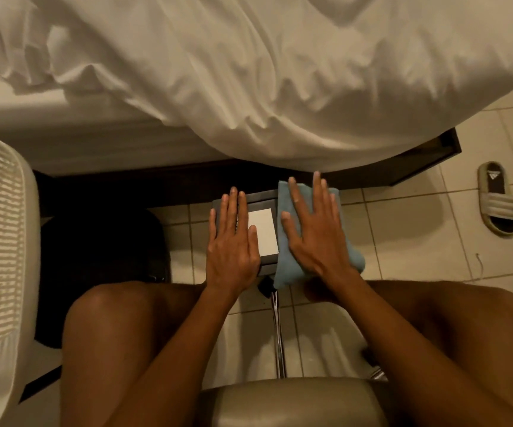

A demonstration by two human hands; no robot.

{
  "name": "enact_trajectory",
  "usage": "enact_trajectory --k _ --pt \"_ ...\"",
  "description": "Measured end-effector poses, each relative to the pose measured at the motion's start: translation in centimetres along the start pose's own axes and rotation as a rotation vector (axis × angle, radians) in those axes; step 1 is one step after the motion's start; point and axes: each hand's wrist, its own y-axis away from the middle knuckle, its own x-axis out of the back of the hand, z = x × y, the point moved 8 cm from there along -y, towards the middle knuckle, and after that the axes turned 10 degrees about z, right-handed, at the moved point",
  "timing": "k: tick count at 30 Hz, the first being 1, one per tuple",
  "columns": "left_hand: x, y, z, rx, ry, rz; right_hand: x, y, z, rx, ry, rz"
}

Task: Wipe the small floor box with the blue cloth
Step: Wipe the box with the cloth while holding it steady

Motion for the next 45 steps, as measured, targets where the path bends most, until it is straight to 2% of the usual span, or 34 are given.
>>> enact_trajectory --k 3,5,7,10,15,20,24,27,29,32,36,39,41,43,45 --pt "0.2 0.4 0.0 -0.001 -0.004 0.011 -0.7 2.4 -0.7 -0.118 0.018 0.036" --pt "0.2 0.4 -0.1 0.005 -0.005 0.007 -1.6 4.4 -1.3 -0.076 0.043 -0.006" --pt "0.1 0.2 -0.1 0.013 0.003 0.002 -1.5 2.5 -0.5 -0.018 0.039 0.003" --pt "0.0 0.0 0.0 0.010 0.004 0.006 -0.5 -1.1 0.4 -0.075 0.016 0.046" --pt "0.0 0.3 0.0 0.019 0.014 -0.003 0.2 2.6 -0.5 -0.132 -0.089 0.080" --pt "0.0 0.0 0.0 0.007 -0.005 0.001 -0.7 0.6 -0.6 -0.015 0.052 0.060" --pt "0.0 0.5 0.0 0.013 -0.002 -0.009 -0.1 0.4 0.6 -0.138 0.041 0.093" --pt "0.1 0.3 0.0 0.013 -0.007 0.003 -1.0 3.5 -1.1 -0.095 0.071 0.051" --pt "0.1 0.0 0.0 0.013 -0.003 0.003 -0.7 1.7 -0.6 -0.039 0.054 0.045" --pt "0.1 0.1 0.2 0.011 0.000 0.003 0.2 -0.9 0.6 -0.102 0.006 0.064" --pt "-0.1 0.5 0.1 0.002 -0.017 -0.001 -0.8 4.0 -0.7 -0.132 0.061 0.091" --pt "-0.2 -0.1 -0.1 0.017 -0.017 -0.002 -0.7 1.7 0.2 -0.082 0.064 0.063" --pt "-0.2 0.0 0.1 0.006 -0.019 -0.003 -0.1 1.0 0.7 -0.136 0.046 0.097" --pt "-0.1 0.5 0.2 -0.017 -0.021 -0.006 -0.6 3.7 0.3 -0.207 0.066 0.109" --pt "0.0 0.5 0.2 -0.026 -0.026 0.004 -0.9 6.0 -0.6 -0.174 0.082 0.094"
